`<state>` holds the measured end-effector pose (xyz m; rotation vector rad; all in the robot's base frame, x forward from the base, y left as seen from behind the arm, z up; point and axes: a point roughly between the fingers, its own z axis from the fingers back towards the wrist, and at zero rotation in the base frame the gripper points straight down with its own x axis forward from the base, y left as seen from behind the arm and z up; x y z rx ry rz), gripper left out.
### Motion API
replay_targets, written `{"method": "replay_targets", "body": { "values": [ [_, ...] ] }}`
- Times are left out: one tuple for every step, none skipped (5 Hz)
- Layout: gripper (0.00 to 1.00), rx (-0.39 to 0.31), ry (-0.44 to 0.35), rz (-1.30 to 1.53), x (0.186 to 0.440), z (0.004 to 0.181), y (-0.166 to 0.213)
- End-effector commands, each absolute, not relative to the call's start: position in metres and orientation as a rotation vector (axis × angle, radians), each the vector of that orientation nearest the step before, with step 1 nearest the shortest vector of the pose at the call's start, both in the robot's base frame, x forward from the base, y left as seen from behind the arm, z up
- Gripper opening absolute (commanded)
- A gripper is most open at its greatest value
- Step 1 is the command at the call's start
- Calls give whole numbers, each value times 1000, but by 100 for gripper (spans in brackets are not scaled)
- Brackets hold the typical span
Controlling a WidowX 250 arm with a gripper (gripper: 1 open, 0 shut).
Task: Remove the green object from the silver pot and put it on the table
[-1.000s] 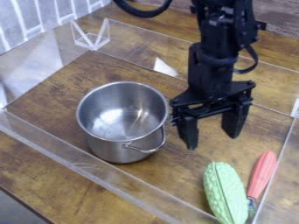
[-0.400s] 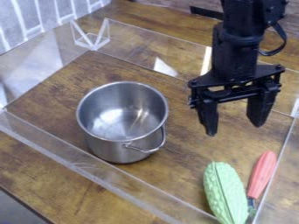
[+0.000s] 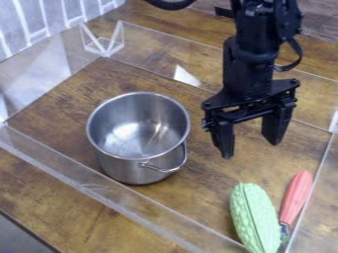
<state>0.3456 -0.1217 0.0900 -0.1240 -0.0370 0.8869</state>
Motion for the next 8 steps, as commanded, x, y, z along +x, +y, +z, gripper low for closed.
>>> {"method": "replay_targets", "body": {
  "values": [
    [100, -148, -66, 858, 343, 103, -118],
    [100, -149, -61, 828, 340, 107, -123],
    [100, -151, -58, 853, 343, 104, -132],
    [100, -151, -55, 873, 347, 101, -141],
    [100, -155, -58, 836, 340, 114, -130],
    [0, -159, -61, 851, 334, 124, -119],
    [100, -165, -56, 823, 339, 138, -118],
    [100, -167, -47, 830, 342, 142, -121]
  ]
}}
